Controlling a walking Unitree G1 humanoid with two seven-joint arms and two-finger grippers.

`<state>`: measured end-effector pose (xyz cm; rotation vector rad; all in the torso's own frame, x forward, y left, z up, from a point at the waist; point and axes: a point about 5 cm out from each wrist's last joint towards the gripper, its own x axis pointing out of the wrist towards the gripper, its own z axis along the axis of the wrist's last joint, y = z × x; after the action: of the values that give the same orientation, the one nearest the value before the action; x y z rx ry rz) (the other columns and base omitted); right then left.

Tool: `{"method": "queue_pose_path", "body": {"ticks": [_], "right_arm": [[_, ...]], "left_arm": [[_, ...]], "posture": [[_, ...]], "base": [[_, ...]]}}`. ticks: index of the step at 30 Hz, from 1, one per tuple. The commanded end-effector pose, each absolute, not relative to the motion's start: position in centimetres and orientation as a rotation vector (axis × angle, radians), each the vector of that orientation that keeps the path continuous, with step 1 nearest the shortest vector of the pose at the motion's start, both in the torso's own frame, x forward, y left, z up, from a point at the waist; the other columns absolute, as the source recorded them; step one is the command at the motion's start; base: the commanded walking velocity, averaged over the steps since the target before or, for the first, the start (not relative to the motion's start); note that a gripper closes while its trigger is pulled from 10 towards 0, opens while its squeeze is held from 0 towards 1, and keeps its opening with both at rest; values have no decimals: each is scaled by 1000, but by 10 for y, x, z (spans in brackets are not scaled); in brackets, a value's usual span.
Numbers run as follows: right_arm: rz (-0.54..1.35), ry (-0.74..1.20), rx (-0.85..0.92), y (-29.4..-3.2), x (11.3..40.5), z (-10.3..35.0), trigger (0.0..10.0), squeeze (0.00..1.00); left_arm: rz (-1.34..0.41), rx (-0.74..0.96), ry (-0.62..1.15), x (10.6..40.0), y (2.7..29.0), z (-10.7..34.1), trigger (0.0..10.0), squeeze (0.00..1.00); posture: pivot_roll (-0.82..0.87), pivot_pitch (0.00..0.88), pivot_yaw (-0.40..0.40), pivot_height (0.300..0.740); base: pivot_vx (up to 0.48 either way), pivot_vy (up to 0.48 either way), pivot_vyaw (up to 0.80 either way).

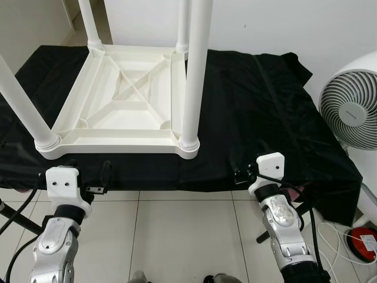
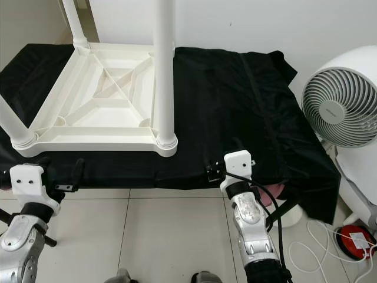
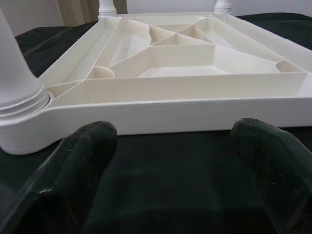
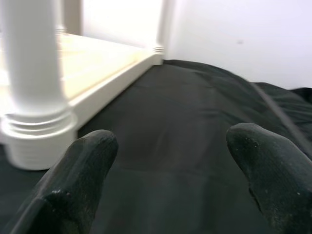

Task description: Building children table

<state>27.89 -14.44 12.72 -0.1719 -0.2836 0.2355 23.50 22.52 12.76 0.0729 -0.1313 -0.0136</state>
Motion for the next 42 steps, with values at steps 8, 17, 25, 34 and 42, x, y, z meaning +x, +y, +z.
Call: {"method": "queue_pose_path", "body": {"ticks": [8,17,25,34,42], "right_arm": [[243,-280,-169,-145,283,132,10000,0],[242,-286,-157,-143,282,134,10000,1000],[255,-281,-168,-144,282,135,10000,0],[271,-288,-178,-143,283,138,10000,0],[251,-295,-180,-145,283,139,10000,0]], "left_arm": [[-48,62,-143,241,222,134,10000,0],[-40,39,-139,244,225,133,10000,0],[-38,22,-134,247,222,132,10000,0],[-51,13,-138,250,221,136,10000,0],[-47,2,-136,252,222,136,10000,0]], "posture": [[-23,111,-13,740],[-29,92,-11,740],[-32,87,-6,740],[-36,96,-7,740],[-41,102,-2,740]], "base": [[0,0,0],[0,0,0],[0,0,0],[0,0,0],[0,0,0]]}}
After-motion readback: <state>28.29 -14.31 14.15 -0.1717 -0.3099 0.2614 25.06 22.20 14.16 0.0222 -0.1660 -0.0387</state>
